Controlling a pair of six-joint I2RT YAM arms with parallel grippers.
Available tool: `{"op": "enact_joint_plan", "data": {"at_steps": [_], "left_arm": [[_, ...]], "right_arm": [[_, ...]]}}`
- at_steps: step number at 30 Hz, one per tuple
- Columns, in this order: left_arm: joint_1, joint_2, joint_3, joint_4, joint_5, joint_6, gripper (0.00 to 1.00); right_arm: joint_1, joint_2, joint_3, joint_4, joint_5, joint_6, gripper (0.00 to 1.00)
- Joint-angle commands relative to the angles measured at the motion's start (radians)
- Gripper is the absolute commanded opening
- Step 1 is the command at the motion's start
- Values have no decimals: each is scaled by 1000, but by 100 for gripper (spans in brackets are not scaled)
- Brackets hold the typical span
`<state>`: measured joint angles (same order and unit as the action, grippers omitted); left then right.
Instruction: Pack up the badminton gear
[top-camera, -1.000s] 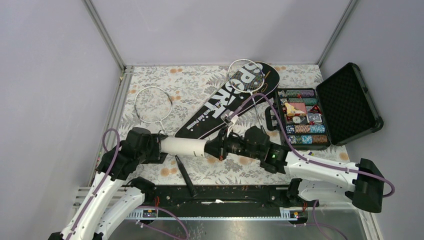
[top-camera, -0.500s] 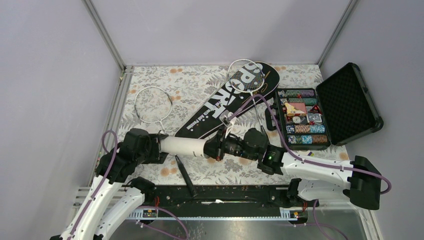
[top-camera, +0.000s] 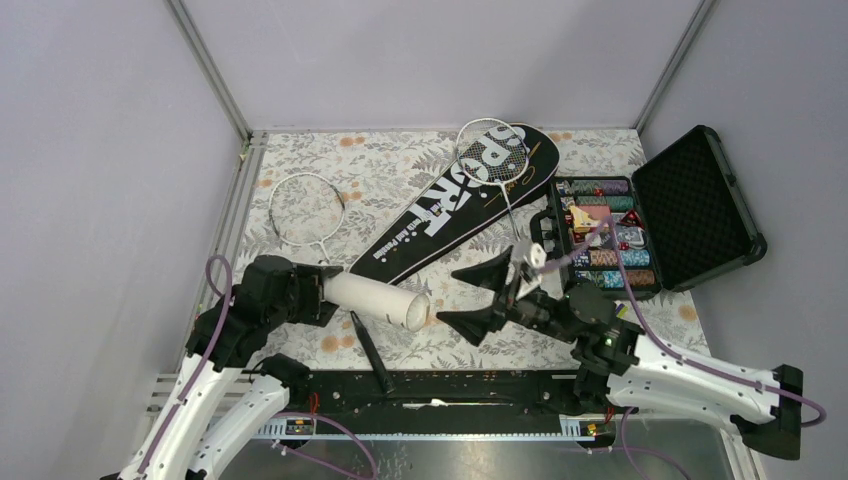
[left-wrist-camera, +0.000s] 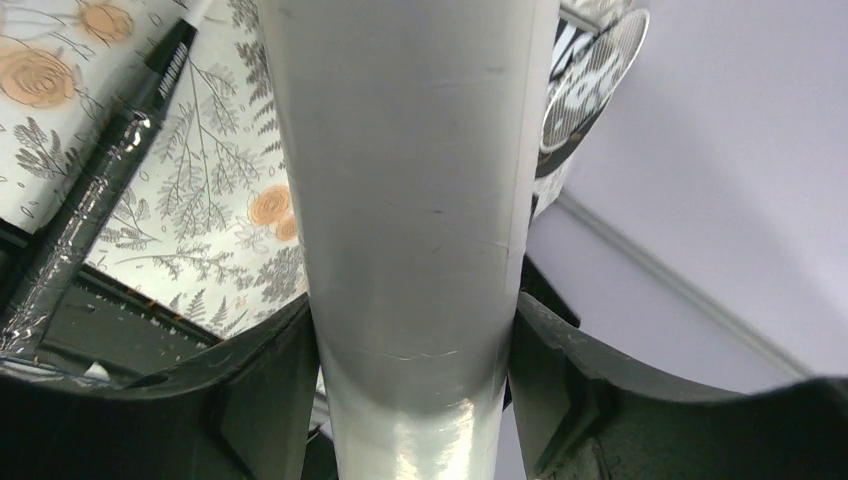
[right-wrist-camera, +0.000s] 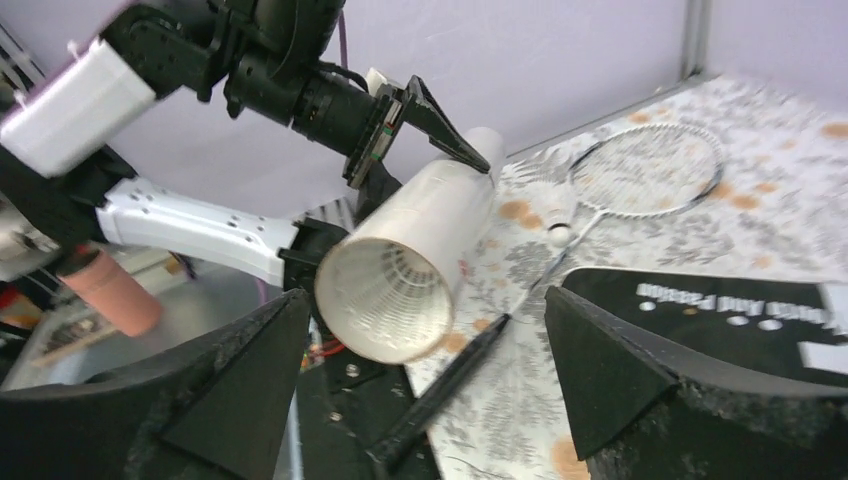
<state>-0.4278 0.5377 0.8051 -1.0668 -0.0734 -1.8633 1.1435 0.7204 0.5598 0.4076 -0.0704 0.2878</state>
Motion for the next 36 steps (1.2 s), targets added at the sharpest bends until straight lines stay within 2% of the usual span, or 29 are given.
{"op": "enact_joint_plan", "data": {"at_steps": [1, 4, 8, 14, 16, 18, 23, 30, 33, 36], "left_arm": [[-2, 39, 55, 157, 184, 151, 24], [-1, 85, 89, 175, 267, 267, 24], [-2, 120, 102, 182, 373, 396, 26], [-3, 190, 114, 228, 565, 581, 26], [-6, 197, 105, 263, 629, 625, 27], [-8, 195, 98, 288, 676, 671, 29], [-9, 188, 107, 286, 795, 827, 34], [-14, 250, 87, 127, 946, 985, 32], [-15, 236, 47, 126, 1010, 965, 33], [-19, 219, 53, 118, 1033, 954, 33]], "right_arm": [[2, -155, -69, -60, -26, -317, 94], [2, -242, -128, -27, -88, -524, 91], [2, -279, -151, -25, -151, -772, 95], [3, -204, -115, -43, -255, -1029, 97], [3, -133, -49, -115, -277, -1101, 96], [3, -72, -16, -137, -261, -1136, 95], [0, 52, -16, 13, -205, -1179, 98], [-5, 244, 35, 109, -195, -1269, 96], [-5, 316, 89, 71, -193, -1332, 94], [-6, 378, 98, 101, -221, -1344, 95]]}}
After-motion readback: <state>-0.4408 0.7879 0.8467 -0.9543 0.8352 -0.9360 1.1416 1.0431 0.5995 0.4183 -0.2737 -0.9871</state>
